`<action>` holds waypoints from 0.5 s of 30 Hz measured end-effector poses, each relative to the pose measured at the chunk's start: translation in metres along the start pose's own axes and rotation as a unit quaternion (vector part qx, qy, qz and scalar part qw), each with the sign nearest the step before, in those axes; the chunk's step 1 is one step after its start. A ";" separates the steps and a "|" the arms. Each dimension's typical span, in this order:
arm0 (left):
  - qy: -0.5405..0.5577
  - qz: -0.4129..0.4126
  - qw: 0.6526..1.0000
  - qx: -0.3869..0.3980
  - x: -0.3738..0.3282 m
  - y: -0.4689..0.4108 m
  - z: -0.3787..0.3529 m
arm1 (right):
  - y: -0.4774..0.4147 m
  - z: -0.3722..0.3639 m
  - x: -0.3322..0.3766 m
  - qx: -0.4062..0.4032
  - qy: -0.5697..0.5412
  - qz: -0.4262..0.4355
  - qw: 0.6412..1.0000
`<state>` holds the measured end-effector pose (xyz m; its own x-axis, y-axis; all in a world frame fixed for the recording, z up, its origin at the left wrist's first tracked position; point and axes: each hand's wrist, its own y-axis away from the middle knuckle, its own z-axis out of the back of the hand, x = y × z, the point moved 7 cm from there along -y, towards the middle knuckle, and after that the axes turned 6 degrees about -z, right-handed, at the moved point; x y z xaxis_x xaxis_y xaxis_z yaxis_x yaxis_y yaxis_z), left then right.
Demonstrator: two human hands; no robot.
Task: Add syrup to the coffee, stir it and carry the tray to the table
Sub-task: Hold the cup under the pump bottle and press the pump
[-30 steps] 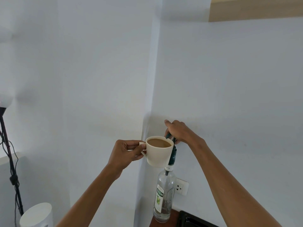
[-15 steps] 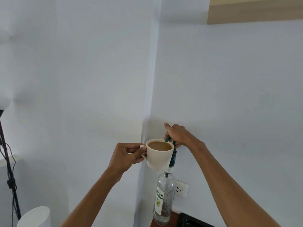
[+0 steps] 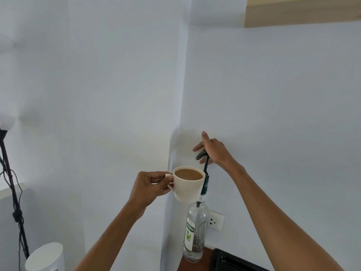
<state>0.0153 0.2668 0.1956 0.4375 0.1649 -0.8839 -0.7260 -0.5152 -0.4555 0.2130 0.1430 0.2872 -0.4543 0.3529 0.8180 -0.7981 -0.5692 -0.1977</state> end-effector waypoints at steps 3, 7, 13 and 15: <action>0.000 0.001 1.000 0.001 0.000 0.005 -0.004 | 0.008 0.012 -0.001 -0.045 -0.015 0.030 0.998; 0.003 0.003 1.000 0.005 0.002 0.013 -0.012 | 0.028 0.031 -0.019 -0.074 -0.052 0.028 0.996; -0.003 0.003 1.000 0.017 0.009 0.032 -0.035 | 0.084 0.045 -0.072 -0.043 -0.135 -0.006 0.990; 0.002 0.010 1.000 0.024 0.014 0.039 -0.046 | 0.108 0.047 -0.090 -0.024 -0.166 -0.023 0.986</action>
<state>0.0176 0.2107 0.1702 0.4245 0.1506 -0.8928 -0.7598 -0.4771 -0.4417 0.1863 0.0142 0.2176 -0.2688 0.1104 0.9568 -0.8362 -0.5197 -0.1750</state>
